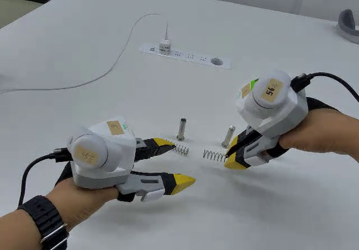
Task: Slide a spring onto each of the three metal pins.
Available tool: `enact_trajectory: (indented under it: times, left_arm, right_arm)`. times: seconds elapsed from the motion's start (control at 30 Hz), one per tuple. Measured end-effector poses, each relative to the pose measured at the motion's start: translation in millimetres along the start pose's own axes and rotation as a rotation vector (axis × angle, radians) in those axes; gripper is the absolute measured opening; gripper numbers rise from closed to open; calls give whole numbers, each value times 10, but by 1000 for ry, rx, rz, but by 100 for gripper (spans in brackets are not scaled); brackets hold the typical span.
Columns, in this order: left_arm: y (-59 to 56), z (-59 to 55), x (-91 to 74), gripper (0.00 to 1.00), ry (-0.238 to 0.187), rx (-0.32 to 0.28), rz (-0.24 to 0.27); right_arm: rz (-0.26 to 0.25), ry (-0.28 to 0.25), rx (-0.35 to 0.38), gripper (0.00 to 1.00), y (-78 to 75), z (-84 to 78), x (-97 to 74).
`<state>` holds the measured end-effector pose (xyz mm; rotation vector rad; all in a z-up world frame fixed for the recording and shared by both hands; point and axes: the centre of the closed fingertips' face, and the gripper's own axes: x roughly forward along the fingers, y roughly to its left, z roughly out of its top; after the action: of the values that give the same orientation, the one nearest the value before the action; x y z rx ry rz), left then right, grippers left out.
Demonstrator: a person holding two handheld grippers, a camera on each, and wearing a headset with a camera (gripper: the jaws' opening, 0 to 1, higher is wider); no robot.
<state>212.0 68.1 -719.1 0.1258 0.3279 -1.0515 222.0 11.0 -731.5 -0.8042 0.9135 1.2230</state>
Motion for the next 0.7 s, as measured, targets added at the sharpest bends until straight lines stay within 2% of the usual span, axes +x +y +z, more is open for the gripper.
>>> enact_trajectory:
  times: [0.3, 0.7]
  left_arm:
    - [-52, 14, 22, 40, -2, 13, -21]
    - [-157, 69, 66, 31, -16, 37, -62]
  right_arm:
    - [26, -20, -91, 11, 124, 163, -43]
    - [63, -15, -182, 11, 266, 248, -24]
